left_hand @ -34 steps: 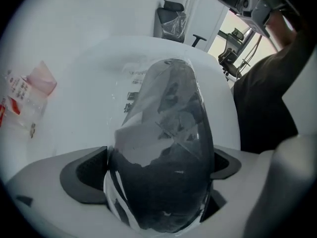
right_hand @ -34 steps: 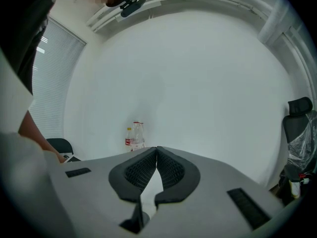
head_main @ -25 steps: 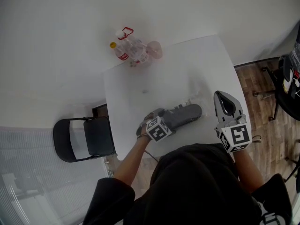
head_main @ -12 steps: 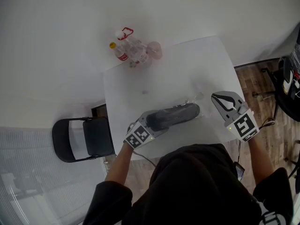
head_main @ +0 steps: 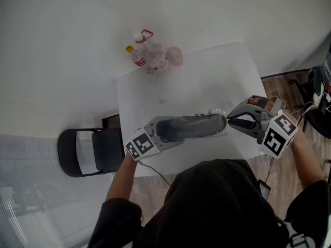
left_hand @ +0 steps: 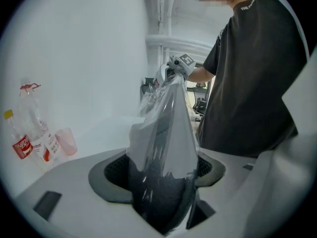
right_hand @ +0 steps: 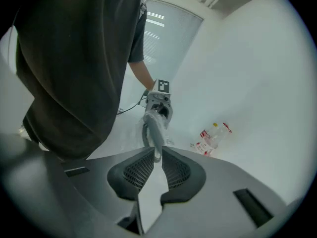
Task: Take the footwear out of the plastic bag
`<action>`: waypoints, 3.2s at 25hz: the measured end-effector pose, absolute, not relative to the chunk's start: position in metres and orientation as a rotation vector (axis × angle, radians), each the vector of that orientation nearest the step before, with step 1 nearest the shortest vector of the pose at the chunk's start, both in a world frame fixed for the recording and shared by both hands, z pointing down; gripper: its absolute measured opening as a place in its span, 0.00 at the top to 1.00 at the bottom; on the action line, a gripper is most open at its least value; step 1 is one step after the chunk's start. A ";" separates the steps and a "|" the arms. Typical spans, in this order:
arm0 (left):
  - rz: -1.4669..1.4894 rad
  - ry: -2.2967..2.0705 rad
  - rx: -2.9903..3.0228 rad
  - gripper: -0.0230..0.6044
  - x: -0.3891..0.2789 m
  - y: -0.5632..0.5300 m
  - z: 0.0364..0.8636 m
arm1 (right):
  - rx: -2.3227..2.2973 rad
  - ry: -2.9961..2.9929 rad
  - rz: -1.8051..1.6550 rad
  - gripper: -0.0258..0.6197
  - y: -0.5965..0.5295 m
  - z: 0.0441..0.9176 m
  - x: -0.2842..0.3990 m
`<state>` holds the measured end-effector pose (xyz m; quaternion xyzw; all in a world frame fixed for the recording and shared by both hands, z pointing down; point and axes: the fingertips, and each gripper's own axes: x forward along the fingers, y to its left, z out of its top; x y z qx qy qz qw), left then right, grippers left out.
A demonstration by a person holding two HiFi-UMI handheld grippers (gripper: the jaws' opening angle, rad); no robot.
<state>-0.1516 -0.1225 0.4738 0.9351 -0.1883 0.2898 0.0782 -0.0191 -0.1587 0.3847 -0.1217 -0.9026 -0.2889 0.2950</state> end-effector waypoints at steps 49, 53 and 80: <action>1.438 -0.932 2.854 0.70 -0.165 -0.153 0.478 | -0.260 -2.614 -0.389 0.84 -0.150 0.359 -0.066; 1.408 -0.908 2.838 0.72 -0.161 -0.152 0.477 | -0.249 -2.553 -0.462 0.83 -0.146 0.363 -0.069; 1.408 -0.849 2.767 0.73 -0.160 -0.154 0.492 | -0.253 -2.401 -0.670 0.84 -0.150 0.379 -0.066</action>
